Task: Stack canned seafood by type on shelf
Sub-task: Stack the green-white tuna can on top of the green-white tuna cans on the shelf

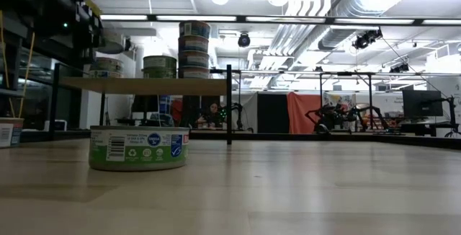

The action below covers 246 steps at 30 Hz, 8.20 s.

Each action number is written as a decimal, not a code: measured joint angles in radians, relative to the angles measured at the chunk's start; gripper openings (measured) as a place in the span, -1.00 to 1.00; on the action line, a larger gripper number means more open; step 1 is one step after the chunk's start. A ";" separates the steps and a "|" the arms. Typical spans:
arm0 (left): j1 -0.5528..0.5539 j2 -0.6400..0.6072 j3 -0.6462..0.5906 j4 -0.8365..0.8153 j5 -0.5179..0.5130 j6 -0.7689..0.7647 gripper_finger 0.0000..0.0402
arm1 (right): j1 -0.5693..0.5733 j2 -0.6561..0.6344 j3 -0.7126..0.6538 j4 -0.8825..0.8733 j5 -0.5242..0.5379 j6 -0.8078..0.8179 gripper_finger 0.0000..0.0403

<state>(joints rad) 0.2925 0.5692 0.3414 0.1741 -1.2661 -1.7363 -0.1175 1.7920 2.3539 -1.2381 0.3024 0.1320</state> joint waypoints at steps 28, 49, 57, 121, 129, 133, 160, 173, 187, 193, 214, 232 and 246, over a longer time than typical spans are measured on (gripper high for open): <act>0.232 0.056 0.008 -0.060 0.167 -0.002 0.20 | 0.000 0.000 0.000 -0.001 -0.018 -0.001 0.23; 0.252 0.006 0.006 -0.070 0.354 -0.124 0.40 | 0.000 0.000 0.000 0.000 -0.018 0.007 0.23; 0.259 0.004 0.095 -0.255 0.393 -0.138 0.37 | 0.000 0.000 0.000 0.002 -0.018 0.027 0.23; 0.493 0.239 0.608 -1.059 0.691 0.047 0.17 | -0.001 0.000 0.000 0.056 -0.018 0.068 0.23; 0.520 0.268 0.637 -1.102 0.718 0.104 0.17 | -0.001 0.000 0.000 0.056 -0.018 0.073 0.23; 0.520 0.276 0.637 -1.095 0.719 0.100 0.17 | -0.001 0.000 0.000 0.056 -0.018 0.073 0.23; -0.354 0.406 0.700 -0.960 1.106 0.886 0.18 | -0.001 0.000 0.000 0.010 -0.018 0.055 0.23; -0.762 0.958 0.780 -1.078 1.100 1.612 0.18 | 0.015 -0.002 -0.034 -0.305 -0.093 0.211 0.23; -0.730 1.010 0.736 -0.735 1.095 1.643 0.18 | 0.367 -0.106 -0.833 0.010 -0.229 0.348 -0.12; -0.732 1.015 0.634 -0.686 1.065 1.602 0.15 | 0.521 -0.160 -1.136 0.464 -0.281 0.628 -0.93; -0.804 1.042 0.484 -0.547 0.968 1.301 -1.00 | 0.501 0.263 -0.995 0.928 -0.171 0.342 -1.00; -0.819 1.123 0.484 -0.431 0.974 1.346 -1.00 | 0.500 0.362 -0.937 1.024 -0.075 0.207 -1.00; -0.819 1.146 0.443 -0.404 0.958 1.355 -1.00 | 0.513 0.361 -0.760 0.881 -0.067 0.038 -1.00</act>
<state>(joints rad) -0.5266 1.7149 0.7848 -0.2301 -0.3077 -0.3809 0.3956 2.1529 1.5936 -0.3575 0.2349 0.1698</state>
